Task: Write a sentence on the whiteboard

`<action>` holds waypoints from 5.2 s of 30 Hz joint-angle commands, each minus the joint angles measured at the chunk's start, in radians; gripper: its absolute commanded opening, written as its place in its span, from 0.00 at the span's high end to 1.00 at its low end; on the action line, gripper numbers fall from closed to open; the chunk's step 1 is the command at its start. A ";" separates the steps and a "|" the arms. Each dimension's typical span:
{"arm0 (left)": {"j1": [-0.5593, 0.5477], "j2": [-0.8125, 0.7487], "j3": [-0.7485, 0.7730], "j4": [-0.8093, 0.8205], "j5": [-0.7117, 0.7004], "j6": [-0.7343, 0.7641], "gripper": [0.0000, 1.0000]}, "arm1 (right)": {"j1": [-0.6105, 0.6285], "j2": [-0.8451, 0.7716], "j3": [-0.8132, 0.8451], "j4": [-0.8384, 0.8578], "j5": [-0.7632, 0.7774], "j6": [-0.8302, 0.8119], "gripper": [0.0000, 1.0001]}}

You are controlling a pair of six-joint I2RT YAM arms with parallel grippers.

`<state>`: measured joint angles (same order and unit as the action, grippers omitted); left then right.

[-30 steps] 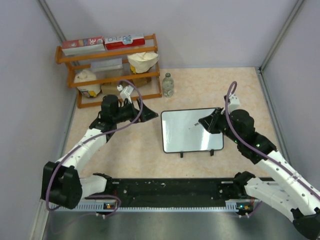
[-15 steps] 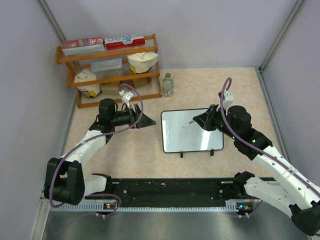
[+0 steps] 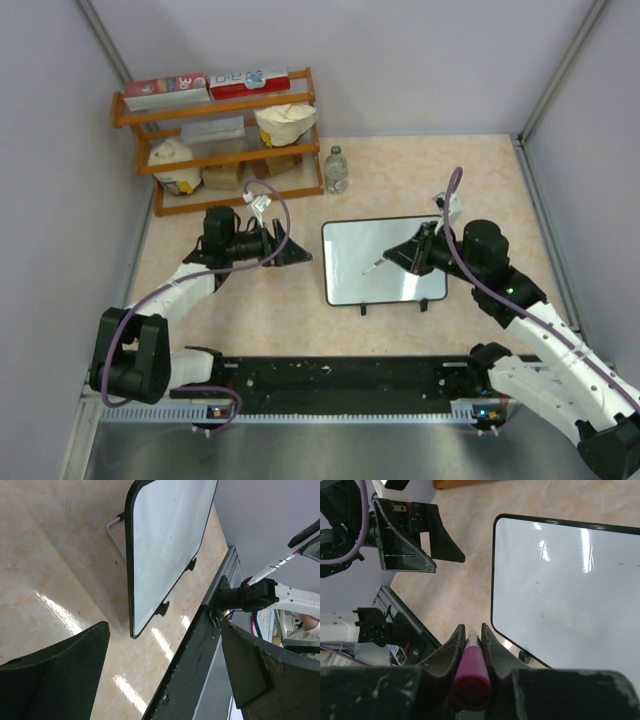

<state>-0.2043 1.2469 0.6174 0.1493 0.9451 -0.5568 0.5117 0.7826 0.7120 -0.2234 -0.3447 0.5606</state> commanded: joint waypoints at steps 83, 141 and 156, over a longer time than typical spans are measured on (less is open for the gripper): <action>-0.204 0.413 0.101 0.194 0.029 0.143 0.60 | -0.159 0.007 -0.071 0.234 -0.106 -0.131 1.00; -0.156 -0.012 0.038 0.148 -0.514 0.169 0.06 | -0.159 0.040 0.015 0.127 -0.112 -0.206 1.00; -0.147 0.285 0.113 0.353 -0.050 0.045 0.09 | 0.027 0.096 0.006 0.265 0.081 -0.220 1.00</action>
<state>-0.3584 1.4677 0.6937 0.3370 0.7212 -0.4366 0.5251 0.8822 0.7086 -0.0952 -0.3195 0.3397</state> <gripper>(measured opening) 0.923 0.114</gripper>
